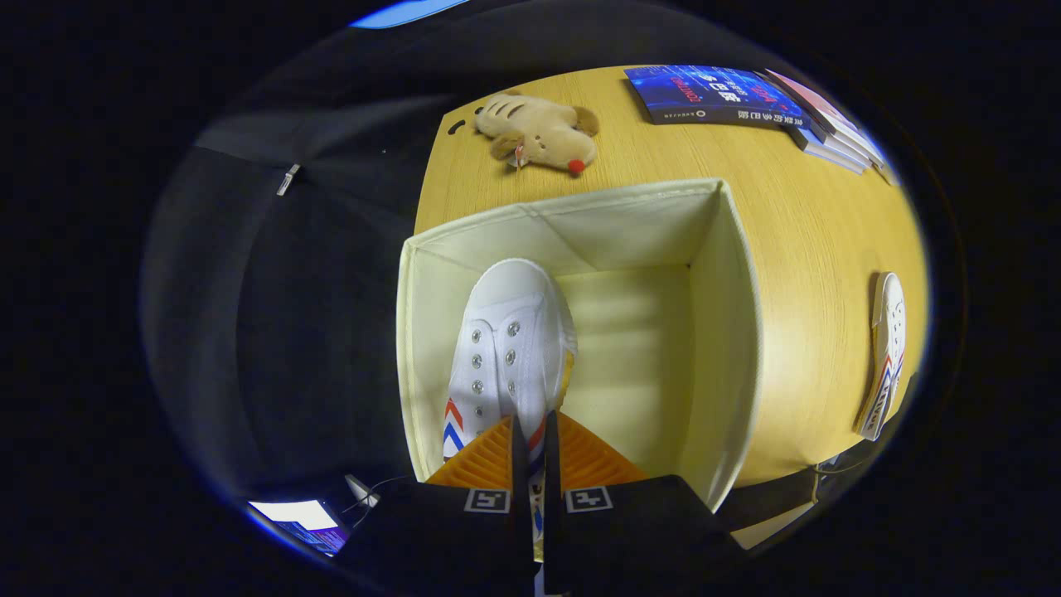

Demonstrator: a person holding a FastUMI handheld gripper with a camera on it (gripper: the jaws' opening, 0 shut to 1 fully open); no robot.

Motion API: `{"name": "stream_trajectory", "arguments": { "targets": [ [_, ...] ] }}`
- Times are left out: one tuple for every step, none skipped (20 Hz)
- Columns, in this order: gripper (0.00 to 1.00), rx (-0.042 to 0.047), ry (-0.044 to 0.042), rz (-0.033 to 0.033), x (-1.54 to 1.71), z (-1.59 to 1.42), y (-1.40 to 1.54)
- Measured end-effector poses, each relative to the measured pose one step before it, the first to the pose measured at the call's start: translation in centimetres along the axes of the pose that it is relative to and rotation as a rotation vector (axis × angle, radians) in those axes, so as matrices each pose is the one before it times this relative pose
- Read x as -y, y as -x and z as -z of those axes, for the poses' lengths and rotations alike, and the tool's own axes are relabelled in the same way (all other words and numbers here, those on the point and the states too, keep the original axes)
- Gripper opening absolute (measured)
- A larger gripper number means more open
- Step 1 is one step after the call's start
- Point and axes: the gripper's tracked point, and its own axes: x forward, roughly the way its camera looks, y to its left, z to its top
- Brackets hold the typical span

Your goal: Open the storage box then place both shoes into the box .Put the left shoe in first, then the right shoe, with the right side of both shoes facing outward in a uniform manner.

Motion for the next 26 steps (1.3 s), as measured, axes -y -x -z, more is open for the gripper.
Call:
{"name": "stream_trajectory", "arguments": {
  "targets": [
    [0.16,-0.00559,-0.0117,-0.05665,-1.152,0.143,-0.139],
    [0.35,-0.00292,-0.00012,-0.03459,-0.968,-0.018,0.513],
    [0.53,0.01401,0.01001,-0.02374,-0.603,-0.29,0.34],
    [0.71,0.01461,0.01528,-0.00949,-0.288,-0.27,0.126],
    [0.9,0.00926,0.0205,-0.00295,-0.142,-0.103,0.175],
    [0.98,0.00781,0.01537,-0.00978,-0.137,-0.183,0.522],
    [0.99,0.00961,0.0067,-0.01398,-0.216,-0.134,0.348],
    [0.98,0.00543,0.00495,-0.01281,-0.136,-0.042,0.598],
    [0.99,0.00613,0.0055,-0.01437,-0.076,-0.08,0.642],
    [0.99,0.00417,0.00714,-0.01177,-0.007,0.021,0.68],
    [0.99,0.00773,0.00982,-0.00909,0.095,0.022,0.808],
    [0.99,0.01249,0.01033,-0.00784,0.076,-0.029,1.061],
    [0.98,0.01464,0.01122,-0.00877,0.318,-0.207,1.109],
    [0.99,0.01593,0.0127,-0.00618,0.34,-0.144,1.217],
    [0.99,0.01856,0.01152,-0.00036,0.623,-0.323,1.319],
    [0.99,0.02055,0.00936,-0.00034,0.694,-0.405,1.46],
    [0.99,0.02172,0.00591,0.00227,0.718,-0.498,1.37],
    [0.98,0.01889,0.00627,0.00344,0.806,-0.516,1.365],
    [0.98,0.01318,0.00958,0.0023,0.858,-0.587,1.357],
    [0.98,0.0139,0.00879,0.01055,1.009,-0.577,1.406],
    [0.99,0.01645,0.00761,0.01354,1.376,-0.695,1.276],
    [0.99,0.01447,0.00016,0.0188,1.35,-0.562,1.181],
    [0.99,0.01275,-0.00022,0.02034,1.664,-0.541,1.131],
    [0.98,0.00818,-0.00012,0.0226,1.747,-0.419,0.87],
    [0.99,0.00346,-0.00035,0.02638,2.031,-0.389,0.71],
    [0.99,0.0006,-0.00382,0.03411,2.436,-0.124,0.651]
  ]
}}
